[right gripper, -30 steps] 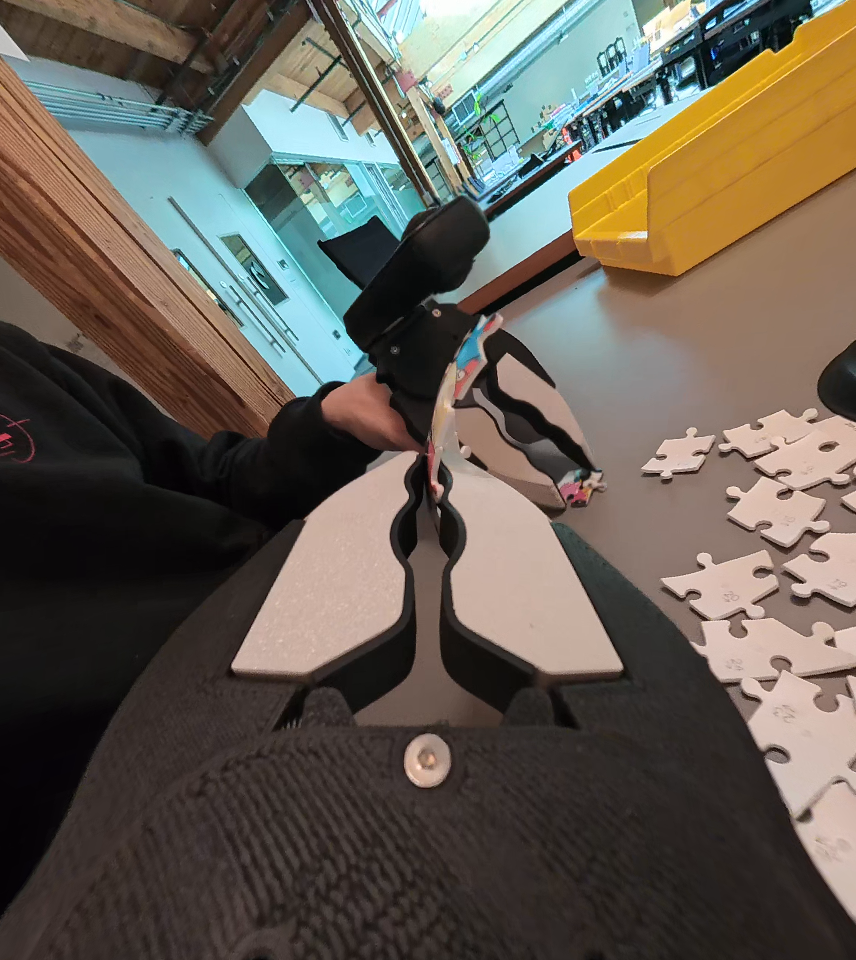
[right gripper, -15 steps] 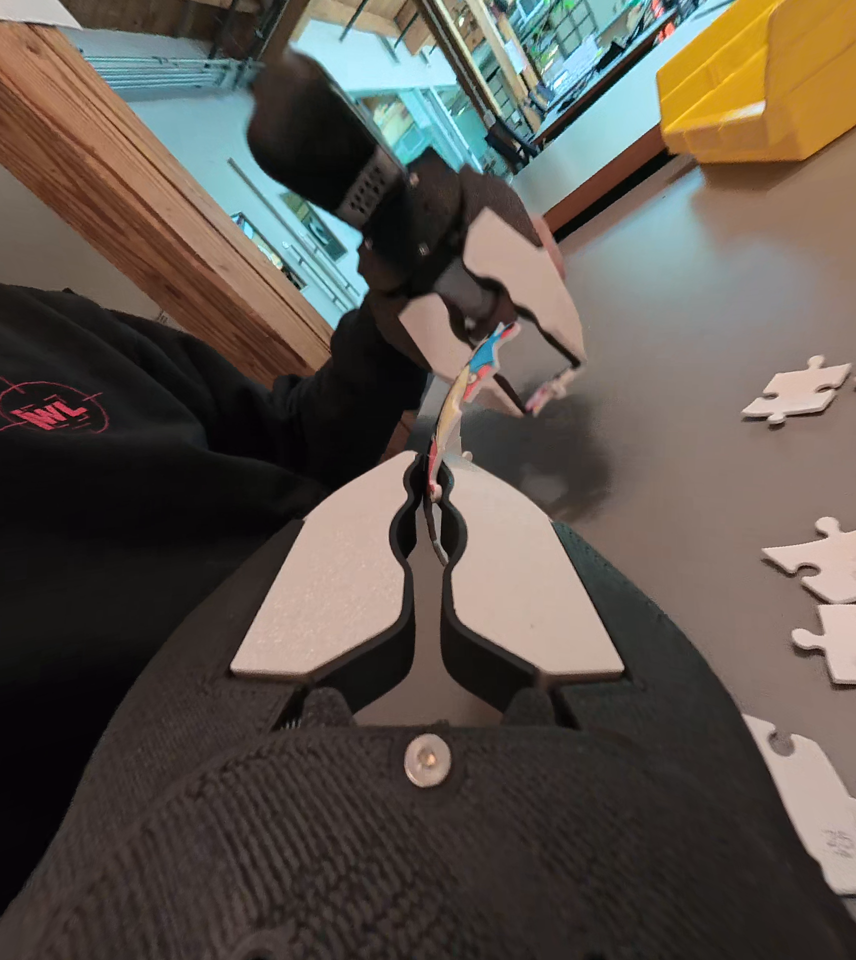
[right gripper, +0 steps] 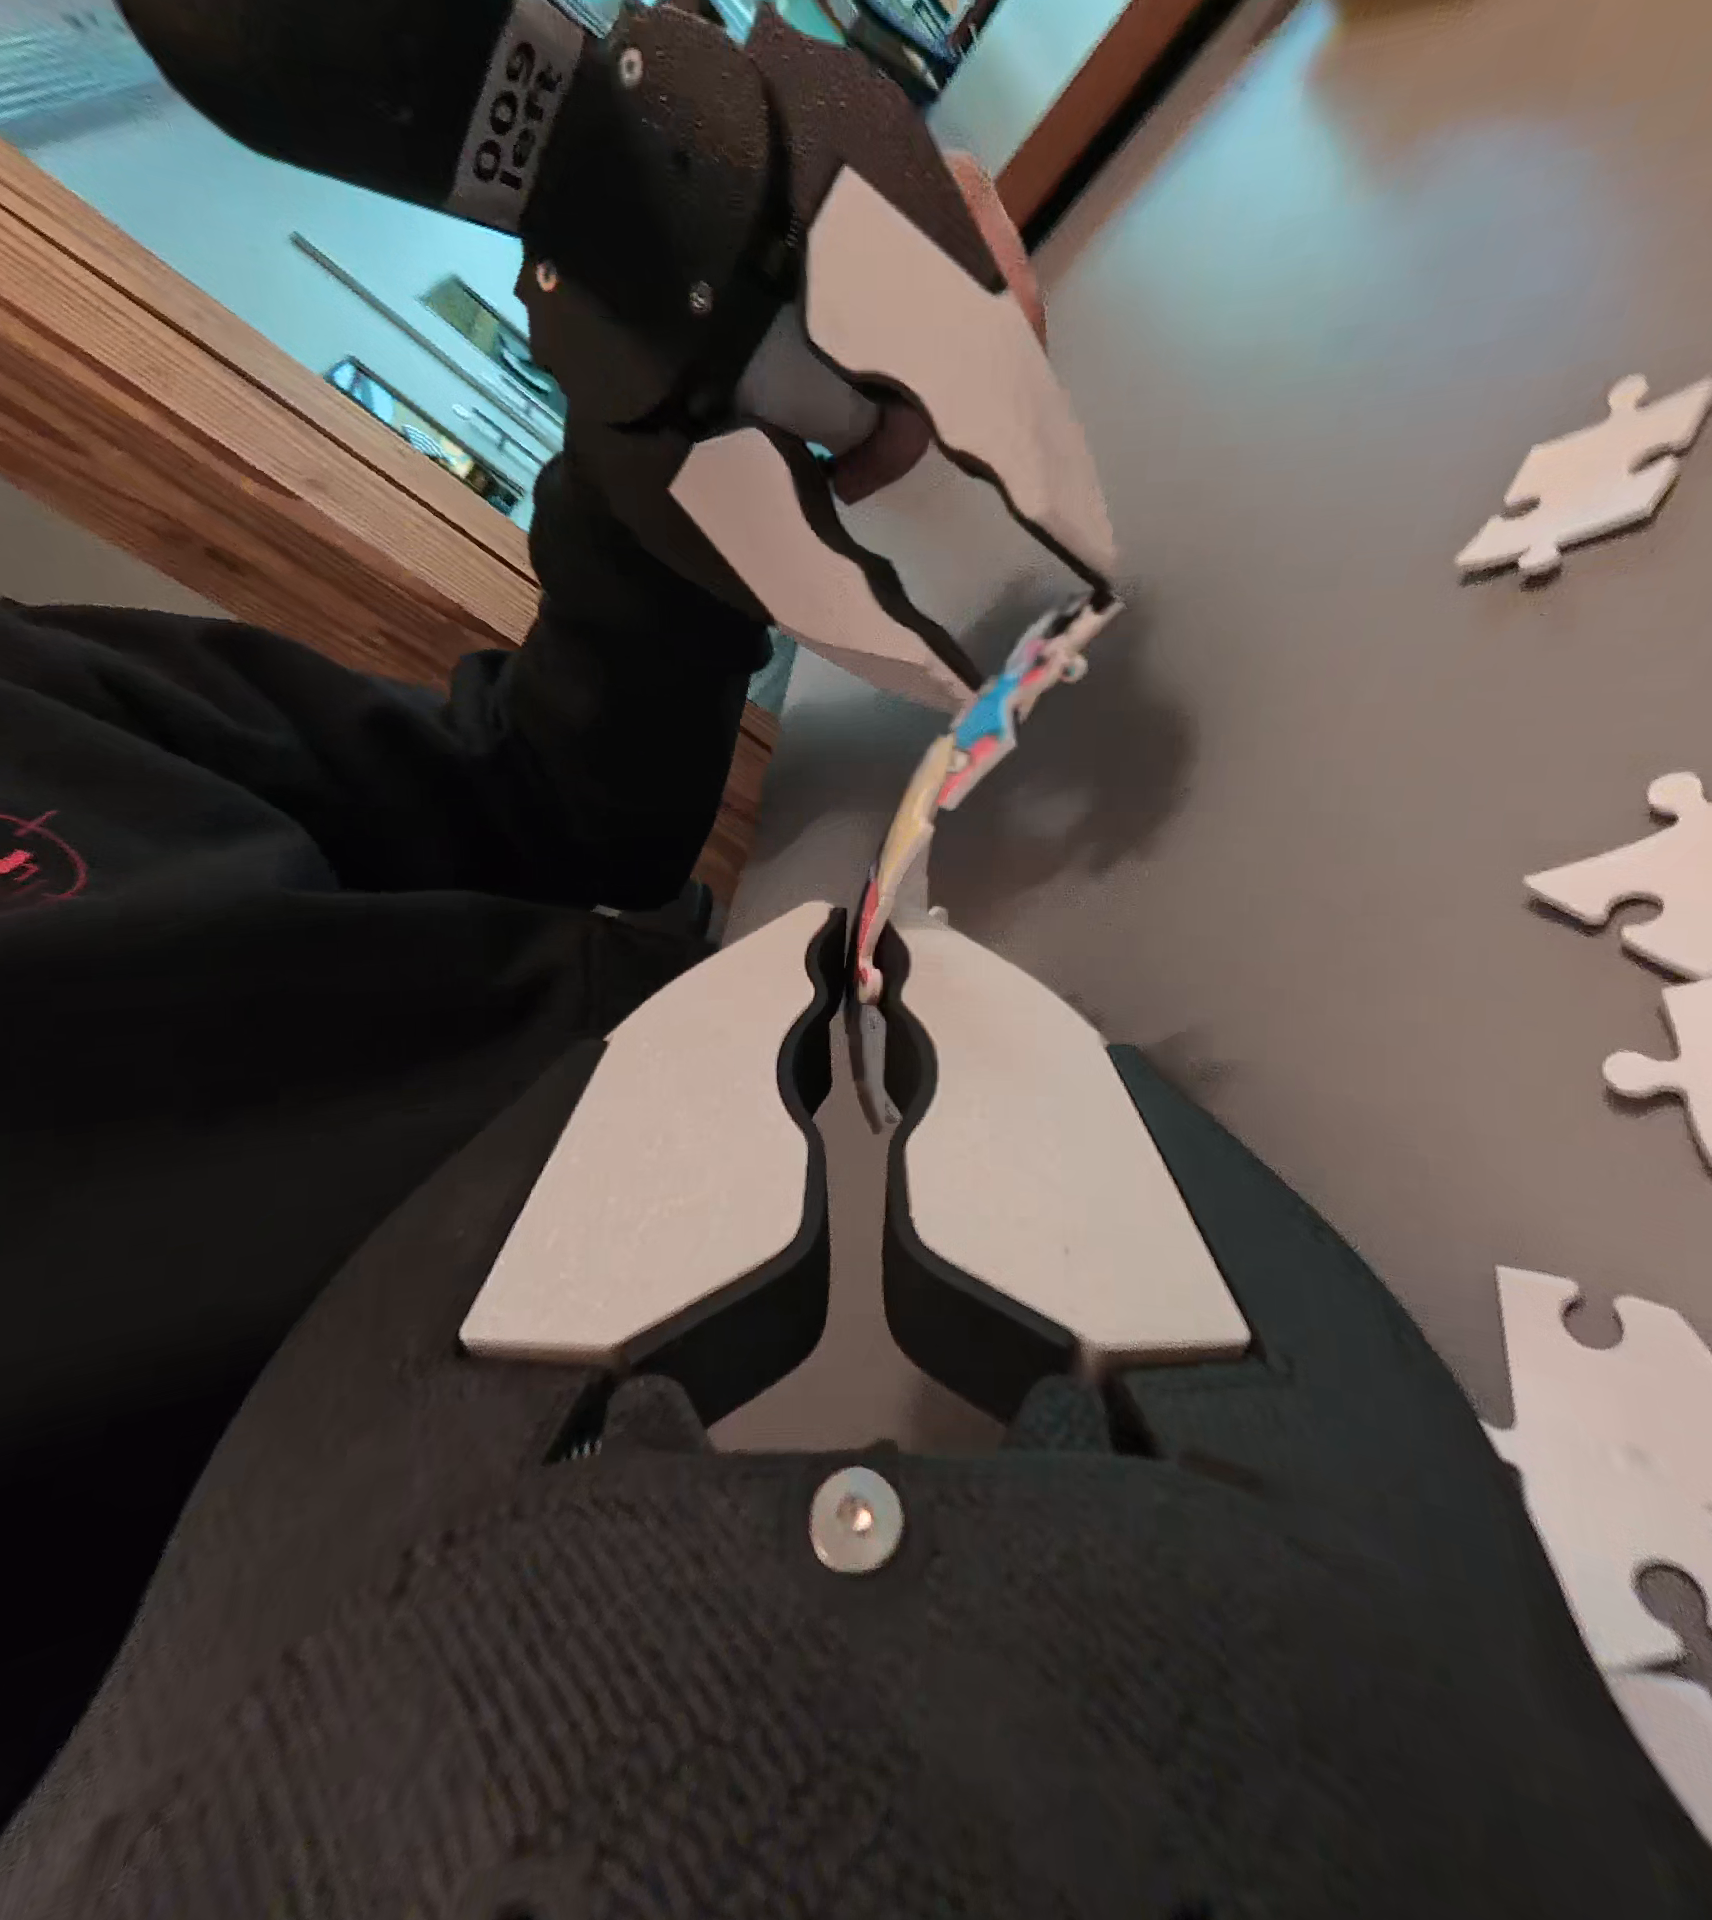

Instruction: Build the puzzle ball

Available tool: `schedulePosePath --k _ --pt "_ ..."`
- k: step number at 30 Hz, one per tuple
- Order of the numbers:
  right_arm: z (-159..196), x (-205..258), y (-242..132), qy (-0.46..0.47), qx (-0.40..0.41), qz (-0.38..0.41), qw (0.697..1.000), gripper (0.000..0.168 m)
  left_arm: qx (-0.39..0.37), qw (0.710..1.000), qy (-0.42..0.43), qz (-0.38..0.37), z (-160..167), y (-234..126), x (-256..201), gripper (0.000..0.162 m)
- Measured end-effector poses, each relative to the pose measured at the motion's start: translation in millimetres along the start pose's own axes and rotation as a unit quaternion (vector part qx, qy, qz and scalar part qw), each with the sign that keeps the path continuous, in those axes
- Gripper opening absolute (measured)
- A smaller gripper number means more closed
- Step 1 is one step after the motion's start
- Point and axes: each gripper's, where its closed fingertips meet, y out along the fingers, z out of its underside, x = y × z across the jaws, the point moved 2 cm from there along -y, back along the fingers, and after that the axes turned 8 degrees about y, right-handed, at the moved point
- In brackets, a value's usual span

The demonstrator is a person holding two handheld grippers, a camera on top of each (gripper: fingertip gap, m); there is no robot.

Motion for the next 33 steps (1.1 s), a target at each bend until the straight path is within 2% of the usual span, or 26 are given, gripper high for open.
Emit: schedulePosePath --k 3,8,9,12,15,17,21,29,33 --pt "3.0 -1.7 3.3 -0.001 0.011 0.002 1.0 0.006 0.024 0.999 -0.033 0.017 20.5 16.8 -5.9 0.03" --pt "-8.3 7.6 2.2 -0.033 -0.023 -0.029 0.999 0.003 -0.012 0.996 -0.075 0.036 31.6 27.0 -9.8 0.03" --pt "-12.1 11.0 0.4 -0.045 -0.036 -0.036 0.998 0.003 -0.023 0.996 -0.083 0.039 32.2 26.3 -10.3 0.034" --pt "-23.0 22.3 -5.0 -0.077 -0.075 -0.058 0.993 0.003 -0.124 0.98 -0.145 0.062 12.7 11.3 -11.7 0.047" --pt "-29.6 31.9 -6.7 -0.099 -0.1 -0.078 0.987 0.003 -0.303 0.925 -0.188 0.127 -33.3 -25.0 -18.7 0.055" --pt "-33.1 35.7 -5.9 -0.113 -0.114 -0.082 0.984 0.003 -0.353 0.902 -0.214 0.128 -48.7 -36.6 -14.0 0.052" --pt "-37.2 40.3 -6.1 -0.138 -0.132 -0.075 0.979 0.003 -0.346 0.905 -0.201 0.147 -59.3 -28.5 -20.9 0.043" --pt "-36.6 45.2 -6.3 -0.154 -0.136 -0.081 0.975 0.004 -0.356 0.905 -0.168 0.164 -71.7 -20.4 -23.5 0.005" --pt "-37.2 45.4 -7.2 -0.151 -0.137 -0.076 0.976 0.025 -0.363 0.898 -0.151 0.196 -72.9 -24.6 -28.7 0.002"
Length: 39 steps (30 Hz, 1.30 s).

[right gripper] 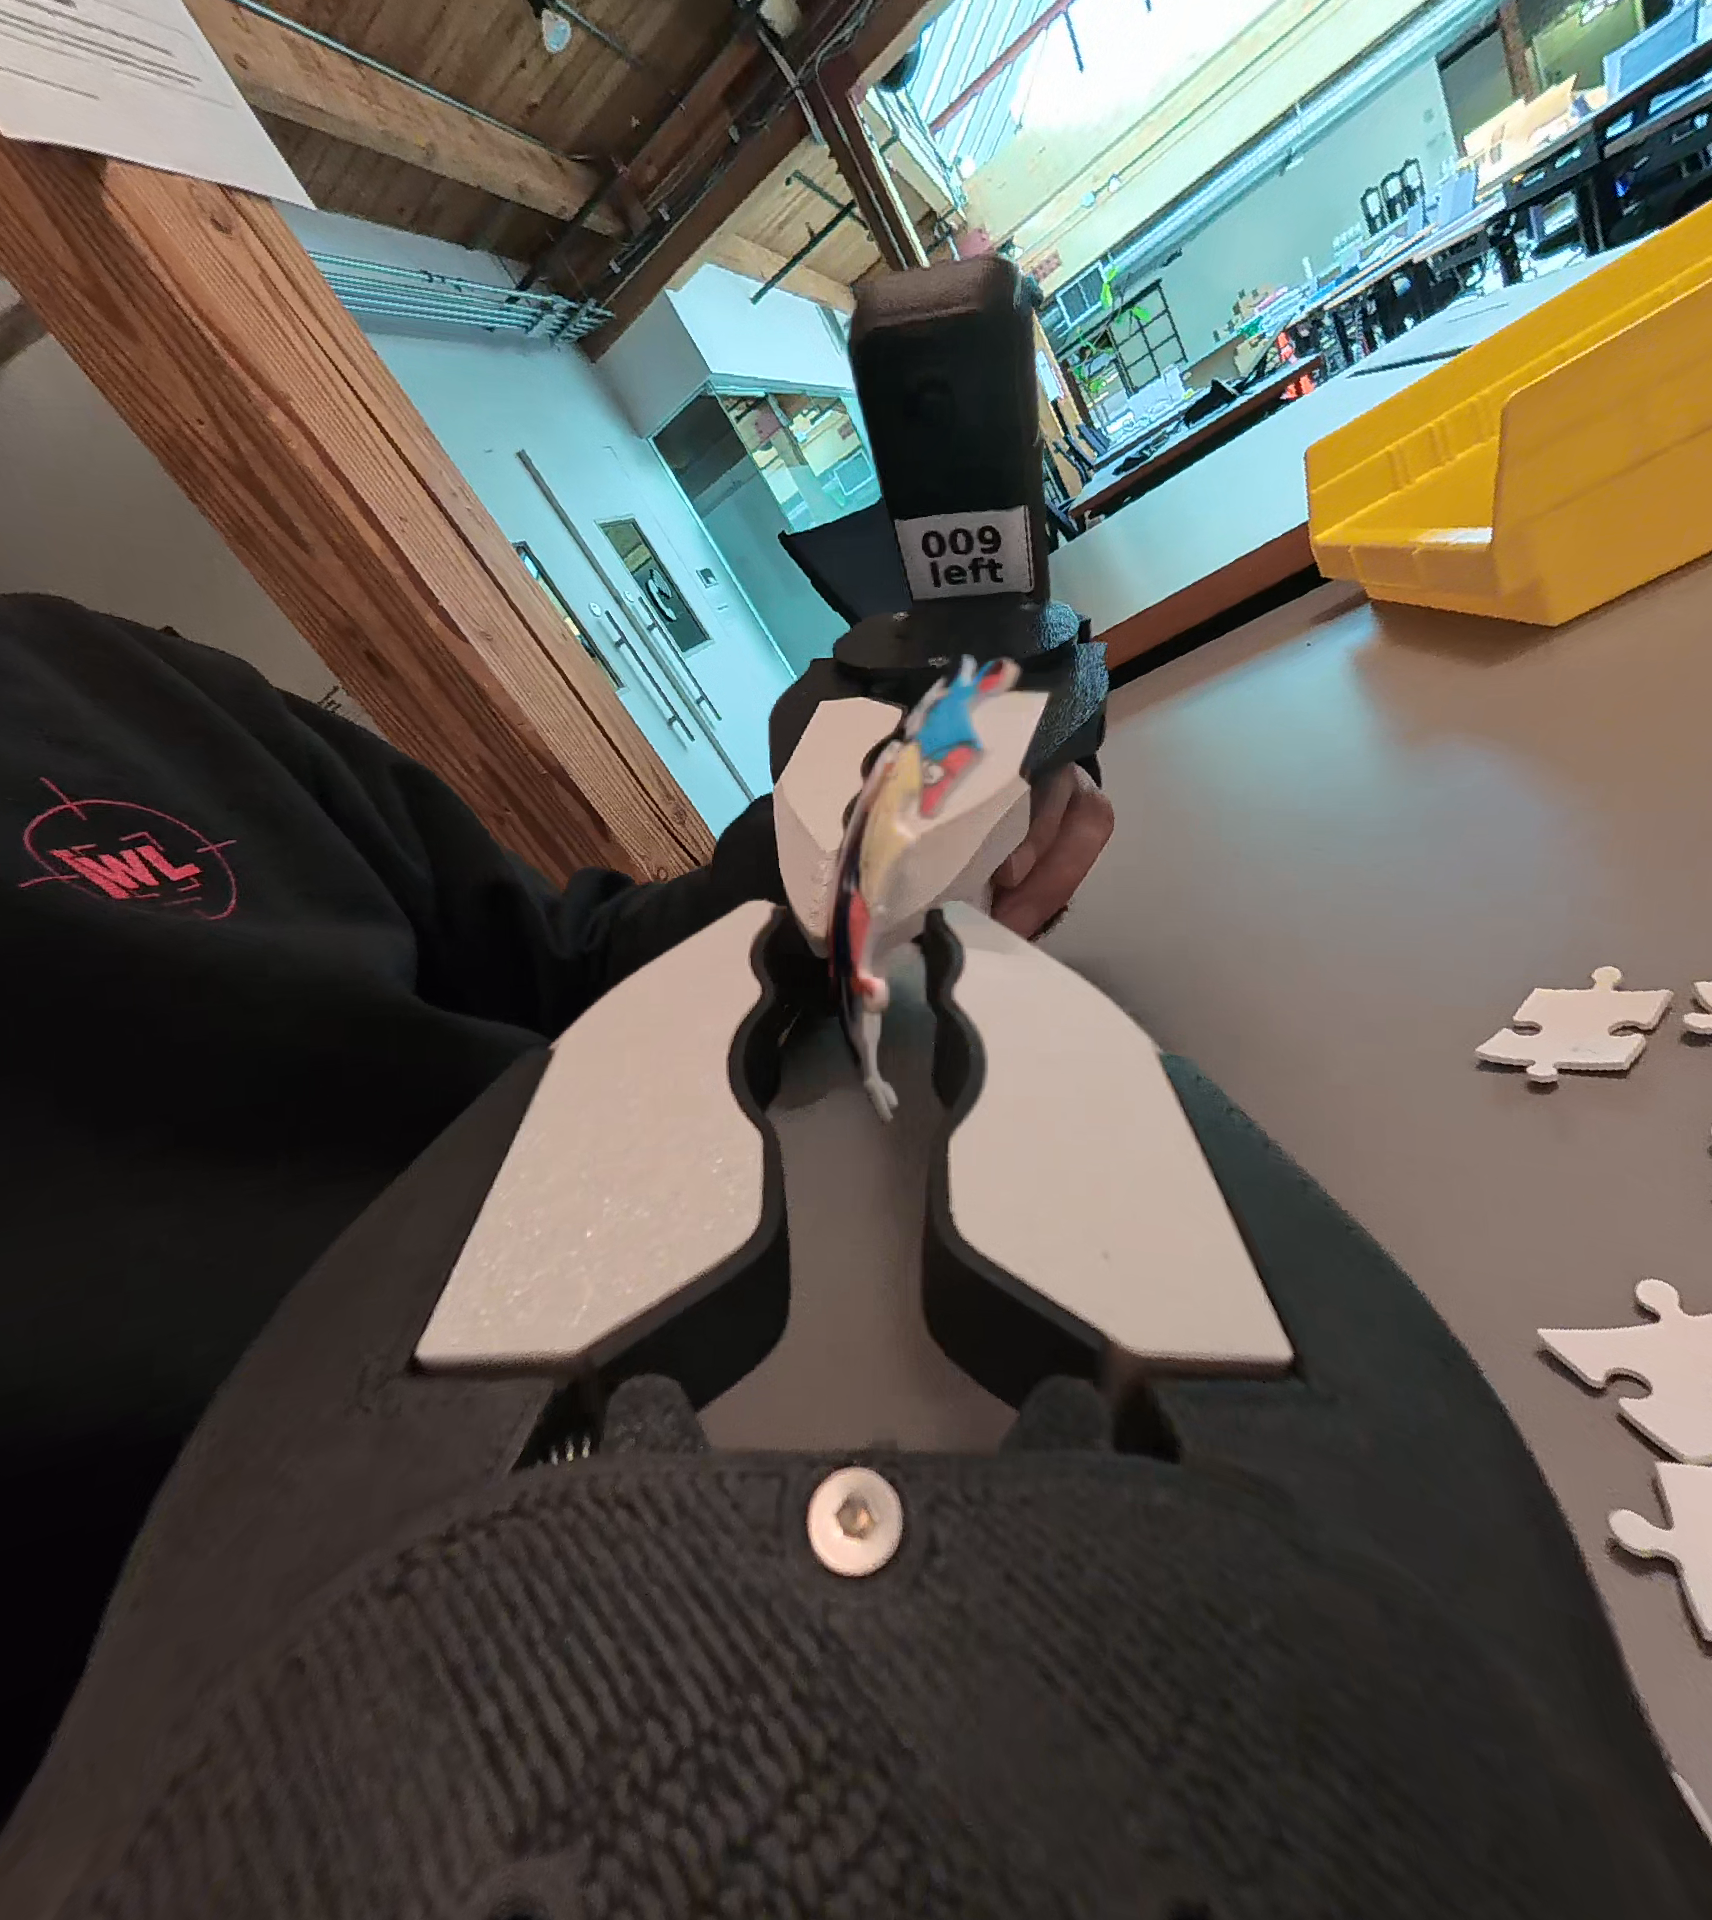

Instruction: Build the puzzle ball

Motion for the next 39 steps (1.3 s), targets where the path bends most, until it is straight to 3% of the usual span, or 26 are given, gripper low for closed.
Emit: schedulePosePath --k 6,17,29,39 --pt "-11.9 8.0 -1.1 0.035 -0.049 -0.041 0.997 0.025 0.001 0.998 0.03 0.047 -0.1 -0.3 -7.4 0.002" --pt "0.3 9.8 3.3 0.029 0.001 -0.035 0.999 0.008 0.066 0.994 0.076 0.045 9.0 4.0 -3.9 0.002" --pt "2.7 7.7 4.3 0.016 0.014 -0.024 0.999 0.002 0.062 0.994 0.083 0.046 7.8 3.7 -1.2 0.003" --pt "2.6 -0.7 1.6 -0.038 0.023 0.028 0.999 0.002 0.057 0.996 0.069 0.007 6.9 0.1 5.8 0.026"
